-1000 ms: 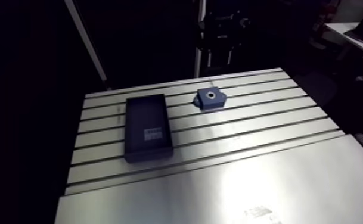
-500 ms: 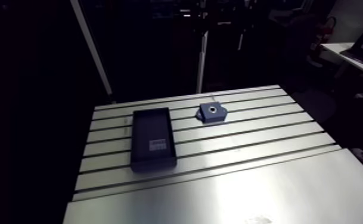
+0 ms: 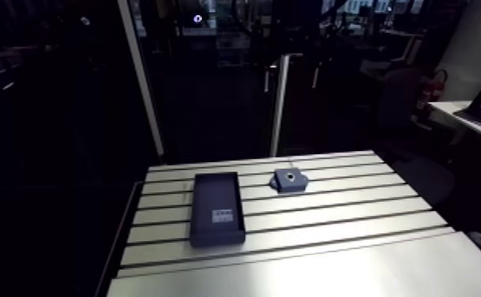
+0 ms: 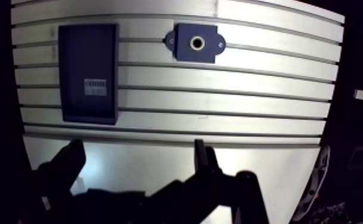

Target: Pick up the bearing and press it into the housing until flush.

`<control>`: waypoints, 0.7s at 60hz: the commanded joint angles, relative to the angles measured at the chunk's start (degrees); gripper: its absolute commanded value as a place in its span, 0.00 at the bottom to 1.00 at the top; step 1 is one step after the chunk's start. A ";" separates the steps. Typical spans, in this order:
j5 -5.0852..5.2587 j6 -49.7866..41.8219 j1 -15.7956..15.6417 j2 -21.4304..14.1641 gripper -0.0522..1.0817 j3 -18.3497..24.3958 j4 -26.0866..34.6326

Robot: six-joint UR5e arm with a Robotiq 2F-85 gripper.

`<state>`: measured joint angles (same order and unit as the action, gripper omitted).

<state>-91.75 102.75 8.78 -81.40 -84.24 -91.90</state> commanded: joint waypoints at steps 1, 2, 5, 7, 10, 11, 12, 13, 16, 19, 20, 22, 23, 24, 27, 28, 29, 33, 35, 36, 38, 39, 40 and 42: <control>1.61 -0.76 0.25 -1.92 0.06 -0.24 2.09; 1.61 -0.76 0.25 -1.92 0.06 -0.24 2.09; 1.78 -0.74 0.27 -2.68 0.06 -0.43 2.36; 1.87 -0.83 0.35 -2.89 0.06 -0.51 2.61; 2.84 -0.92 0.52 -3.09 0.06 -0.61 2.97; 2.84 -0.92 0.52 -3.09 0.06 -0.61 2.97; 3.45 -1.00 0.68 -3.10 0.06 -0.69 3.00; 3.45 -1.00 0.68 -3.10 0.06 -0.69 3.00; 3.90 -1.02 0.78 -3.82 0.06 -0.70 2.93; 3.66 -0.70 1.04 -4.41 0.06 -0.93 3.00; 3.66 -0.70 1.04 -4.41 0.06 -0.93 3.00; 3.64 -0.60 1.21 -4.87 0.06 -1.11 3.08; 3.57 -0.51 1.23 -5.31 0.06 -1.36 3.09; 3.57 -0.51 1.23 -5.31 0.06 -1.36 3.09; 3.40 -0.32 1.32 -5.80 0.06 -2.20 3.00; 3.23 -0.39 1.33 -5.90 0.06 -2.49 3.00; 3.21 -0.40 1.33 -5.92 0.06 -2.76 3.00; 3.20 -0.40 1.33 -6.15 0.06 -2.97 3.00; 3.13 -0.40 1.25 -6.40 0.06 -3.13 2.93; 3.04 -0.40 1.24 -6.51 0.06 -3.31 2.91; 3.04 -0.40 1.24 -6.51 0.06 -3.31 2.91; 2.80 -0.40 1.24 -6.53 0.06 -3.41 2.69; 2.54 -0.40 1.24 -6.53 0.06 -3.57 2.51; 2.28 -0.40 1.24 -6.61 0.06 -3.75 2.48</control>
<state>-88.56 102.29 10.01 -87.25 -86.83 -88.97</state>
